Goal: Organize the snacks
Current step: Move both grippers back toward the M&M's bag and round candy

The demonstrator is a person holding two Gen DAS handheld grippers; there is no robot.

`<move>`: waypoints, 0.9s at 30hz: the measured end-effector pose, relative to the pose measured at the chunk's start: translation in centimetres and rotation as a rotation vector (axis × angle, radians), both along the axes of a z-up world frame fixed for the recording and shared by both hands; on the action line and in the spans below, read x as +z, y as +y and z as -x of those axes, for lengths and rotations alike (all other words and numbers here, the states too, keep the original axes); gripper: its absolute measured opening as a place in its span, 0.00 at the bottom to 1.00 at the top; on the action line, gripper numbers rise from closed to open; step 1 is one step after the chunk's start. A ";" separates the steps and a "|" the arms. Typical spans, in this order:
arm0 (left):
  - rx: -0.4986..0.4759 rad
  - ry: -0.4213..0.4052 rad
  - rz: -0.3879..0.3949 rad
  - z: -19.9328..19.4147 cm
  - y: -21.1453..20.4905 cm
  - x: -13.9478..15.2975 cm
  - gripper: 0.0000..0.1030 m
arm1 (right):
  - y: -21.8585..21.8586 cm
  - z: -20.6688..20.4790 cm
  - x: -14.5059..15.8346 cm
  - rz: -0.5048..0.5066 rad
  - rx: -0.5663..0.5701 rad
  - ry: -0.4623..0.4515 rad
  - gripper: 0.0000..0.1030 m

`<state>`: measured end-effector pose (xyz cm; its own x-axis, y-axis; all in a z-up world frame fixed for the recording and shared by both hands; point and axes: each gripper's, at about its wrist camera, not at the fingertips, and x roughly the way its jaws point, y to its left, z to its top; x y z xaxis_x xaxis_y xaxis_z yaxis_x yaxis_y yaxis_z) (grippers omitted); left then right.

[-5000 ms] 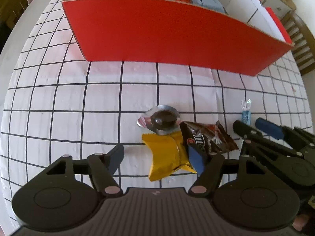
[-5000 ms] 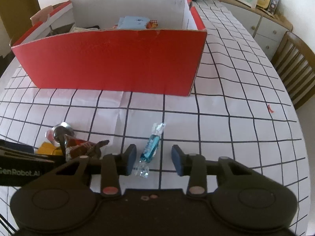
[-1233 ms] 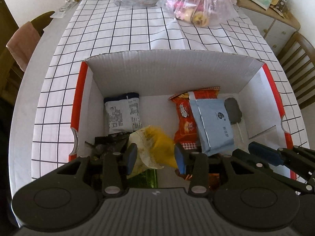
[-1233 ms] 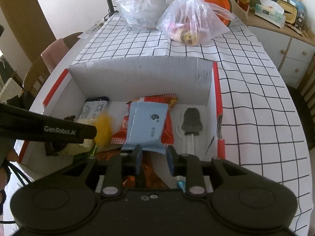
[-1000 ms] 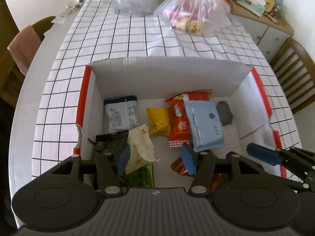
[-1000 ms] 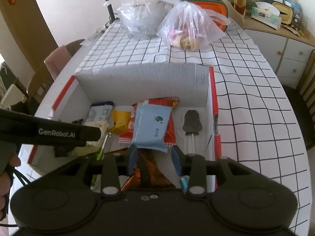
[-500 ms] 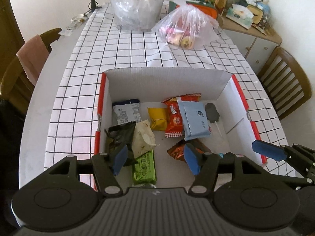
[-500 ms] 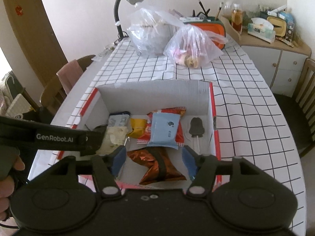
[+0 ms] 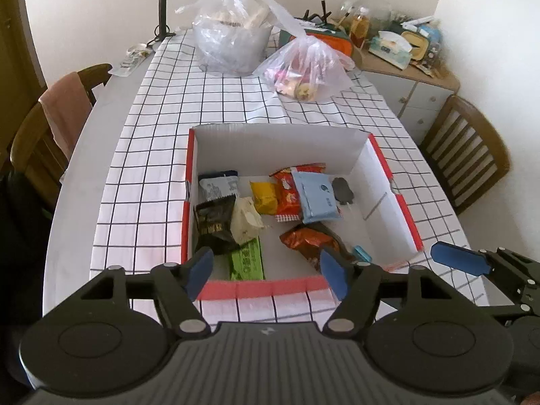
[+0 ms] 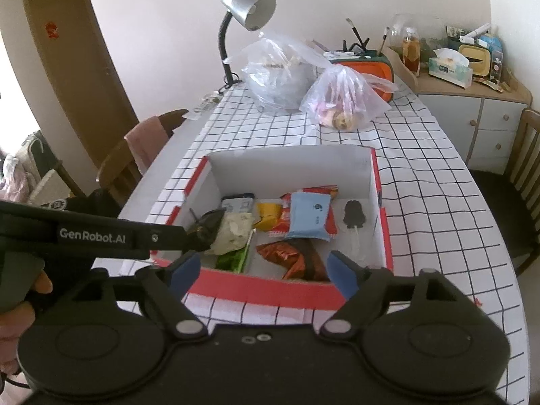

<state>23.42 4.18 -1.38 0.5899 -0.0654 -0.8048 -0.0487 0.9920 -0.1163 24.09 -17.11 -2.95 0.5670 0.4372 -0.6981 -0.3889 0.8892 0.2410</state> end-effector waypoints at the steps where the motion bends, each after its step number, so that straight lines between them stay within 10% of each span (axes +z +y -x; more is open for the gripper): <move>1: -0.003 -0.005 0.000 0.5 0.0 0.1 0.69 | 0.0 0.4 0.1 -0.003 0.002 -0.002 0.83; 27: 0.026 0.036 0.080 9.2 1.1 -4.3 0.74 | -0.4 7.6 -3.6 0.018 0.043 0.055 0.98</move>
<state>14.23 5.27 -5.63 0.5631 -0.1148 -0.8184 -0.0801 0.9780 -0.1924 16.54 -17.50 -6.59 0.5086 0.4478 -0.7354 -0.4138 0.8761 0.2473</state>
